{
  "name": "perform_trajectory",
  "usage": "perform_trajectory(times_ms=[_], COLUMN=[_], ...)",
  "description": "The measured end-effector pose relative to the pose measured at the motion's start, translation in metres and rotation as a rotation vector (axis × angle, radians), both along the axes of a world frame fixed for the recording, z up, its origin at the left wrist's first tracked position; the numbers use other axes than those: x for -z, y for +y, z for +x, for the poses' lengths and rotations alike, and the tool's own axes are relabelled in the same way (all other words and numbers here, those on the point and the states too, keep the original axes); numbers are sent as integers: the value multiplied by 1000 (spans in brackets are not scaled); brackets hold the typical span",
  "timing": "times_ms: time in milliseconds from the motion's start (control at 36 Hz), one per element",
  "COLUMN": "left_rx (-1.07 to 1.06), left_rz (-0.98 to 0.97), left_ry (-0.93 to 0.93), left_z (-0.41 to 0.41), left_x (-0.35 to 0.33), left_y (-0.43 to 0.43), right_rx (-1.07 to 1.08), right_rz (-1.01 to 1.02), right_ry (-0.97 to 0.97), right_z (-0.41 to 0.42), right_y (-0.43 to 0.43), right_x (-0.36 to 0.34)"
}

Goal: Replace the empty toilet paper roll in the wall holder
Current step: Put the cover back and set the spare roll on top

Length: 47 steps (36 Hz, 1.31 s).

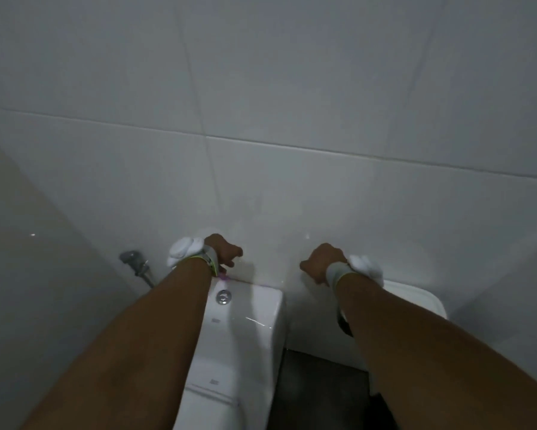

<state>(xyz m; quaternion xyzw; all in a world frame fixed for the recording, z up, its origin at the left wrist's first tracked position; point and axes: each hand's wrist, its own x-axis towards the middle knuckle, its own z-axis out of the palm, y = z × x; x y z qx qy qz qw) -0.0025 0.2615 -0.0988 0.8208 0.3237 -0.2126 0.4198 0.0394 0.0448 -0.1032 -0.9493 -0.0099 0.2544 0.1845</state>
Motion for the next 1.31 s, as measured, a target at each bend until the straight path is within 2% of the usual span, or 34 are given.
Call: perform_trajectory(times_ms=[194,333,500,889,1306], left_rx=[-50,-36,-187,-280,-321], left_rz=[249,296,145,-129,-99], left_ry=[-24,7,-41,-11,-85], left_z=[-24,-31,-29,-15,-14], left_x=[29,57,99,154,174], left_y=[101,140,163,180,175], right_rx=[-141,-192,-158,-54,67], right_rz=[21,30,118,244,398], right_ry=[31,45,112,279,312], right_z=[-5,-8,-5,5,-1], right_y=[107,153,192,240,245], right_x=[32,62,94,143,158])
